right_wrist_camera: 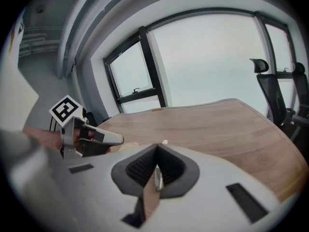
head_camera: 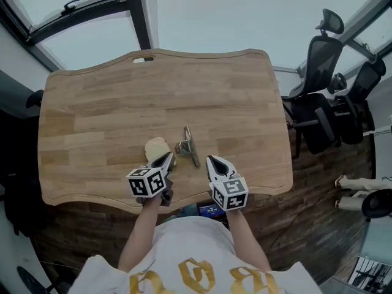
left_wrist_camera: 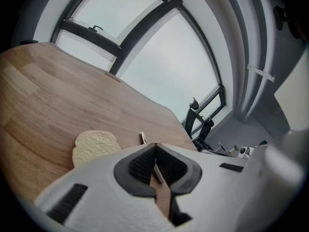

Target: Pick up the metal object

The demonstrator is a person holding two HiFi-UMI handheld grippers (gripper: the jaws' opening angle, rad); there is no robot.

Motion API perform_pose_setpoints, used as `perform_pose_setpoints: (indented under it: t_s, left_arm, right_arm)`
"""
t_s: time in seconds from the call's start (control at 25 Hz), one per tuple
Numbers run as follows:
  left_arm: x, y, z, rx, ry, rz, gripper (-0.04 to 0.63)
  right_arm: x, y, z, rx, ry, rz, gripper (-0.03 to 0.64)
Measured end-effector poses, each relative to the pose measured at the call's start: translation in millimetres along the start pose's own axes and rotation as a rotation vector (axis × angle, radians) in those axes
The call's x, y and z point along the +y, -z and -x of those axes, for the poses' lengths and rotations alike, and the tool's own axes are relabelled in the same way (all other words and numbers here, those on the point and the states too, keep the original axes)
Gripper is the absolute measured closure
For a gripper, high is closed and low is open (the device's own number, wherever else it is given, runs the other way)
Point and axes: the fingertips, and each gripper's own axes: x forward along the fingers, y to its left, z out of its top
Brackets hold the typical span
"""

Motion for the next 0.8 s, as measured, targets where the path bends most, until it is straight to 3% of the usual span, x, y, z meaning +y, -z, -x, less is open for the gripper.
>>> perform_pose_setpoints:
  t_s: [0.4, 0.68, 0.8]
  left_arm:
    - [11, 12, -32, 0.092, -0.002, 0.051, 0.575]
    - [12, 27, -56, 0.177, 0.044, 0.138, 0.574]
    - [15, 29, -62, 0.194, 0.063, 0.202, 0.528]
  right_arm:
    - [-18, 20, -18, 0.082, 0.007, -0.021, 0.606]
    - [-29, 26, -32, 0.115, 0.007, -0.036, 0.606]
    - [-37, 30, -37, 0.129, 0.019, -0.051, 0.606]
